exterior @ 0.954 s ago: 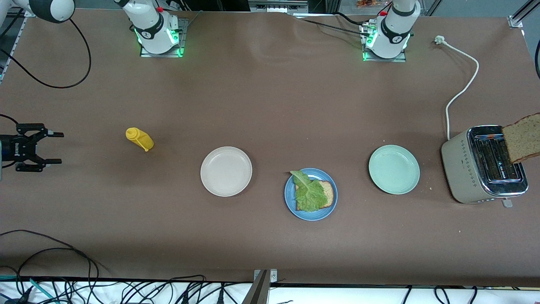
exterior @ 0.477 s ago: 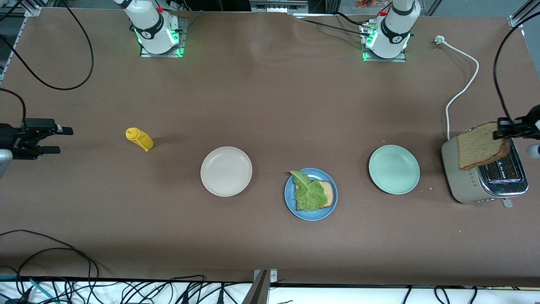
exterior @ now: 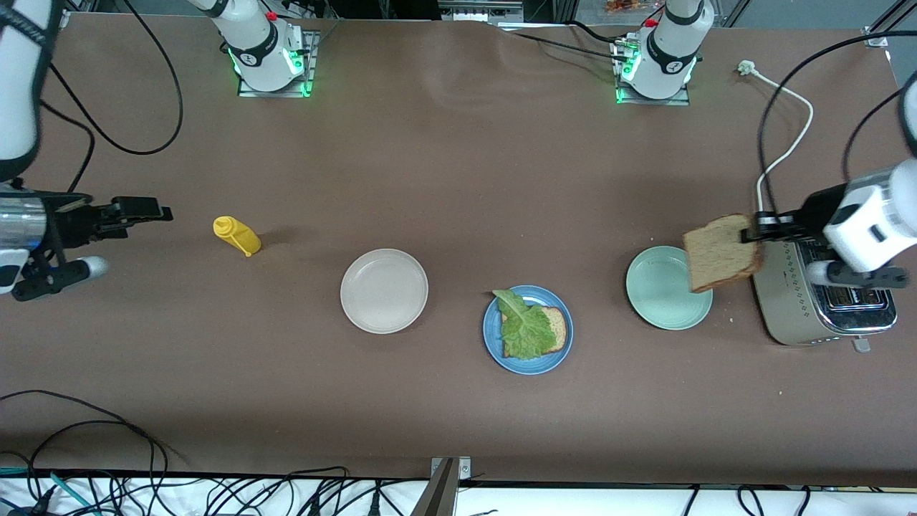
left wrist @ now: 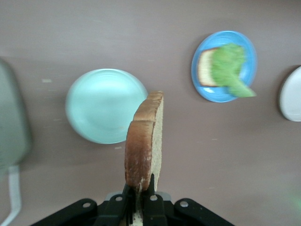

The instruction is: Make sandwich in blue plate with both arms

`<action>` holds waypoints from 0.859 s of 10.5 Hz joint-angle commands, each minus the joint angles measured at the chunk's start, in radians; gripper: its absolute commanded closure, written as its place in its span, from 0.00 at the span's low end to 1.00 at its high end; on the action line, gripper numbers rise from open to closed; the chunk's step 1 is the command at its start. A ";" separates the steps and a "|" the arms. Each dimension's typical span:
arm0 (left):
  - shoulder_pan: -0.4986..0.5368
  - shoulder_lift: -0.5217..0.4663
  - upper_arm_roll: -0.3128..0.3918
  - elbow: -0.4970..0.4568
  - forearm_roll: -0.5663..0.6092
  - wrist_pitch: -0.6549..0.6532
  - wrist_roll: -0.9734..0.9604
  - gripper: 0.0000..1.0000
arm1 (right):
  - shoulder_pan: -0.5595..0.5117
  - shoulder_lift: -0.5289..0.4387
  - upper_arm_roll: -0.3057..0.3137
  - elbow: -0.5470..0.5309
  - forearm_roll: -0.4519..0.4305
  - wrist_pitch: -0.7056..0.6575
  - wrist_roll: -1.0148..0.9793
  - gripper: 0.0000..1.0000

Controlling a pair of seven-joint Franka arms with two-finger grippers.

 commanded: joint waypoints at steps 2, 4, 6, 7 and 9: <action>-0.087 0.110 0.016 -0.025 -0.288 0.123 -0.062 1.00 | 0.055 -0.022 0.000 -0.010 -0.111 0.022 0.078 0.00; -0.147 0.182 0.016 -0.024 -0.400 0.169 -0.097 1.00 | 0.061 -0.029 0.000 -0.010 -0.126 0.023 0.101 0.01; -0.204 0.234 0.016 -0.024 -0.476 0.272 -0.099 1.00 | 0.069 -0.074 0.007 -0.037 -0.154 0.032 0.116 0.04; -0.227 0.260 0.016 -0.024 -0.500 0.309 -0.097 1.00 | 0.064 -0.113 0.039 -0.098 -0.198 0.064 0.154 0.04; -0.247 0.301 0.016 -0.024 -0.531 0.358 -0.091 1.00 | 0.058 -0.227 0.115 -0.259 -0.305 0.202 0.176 0.03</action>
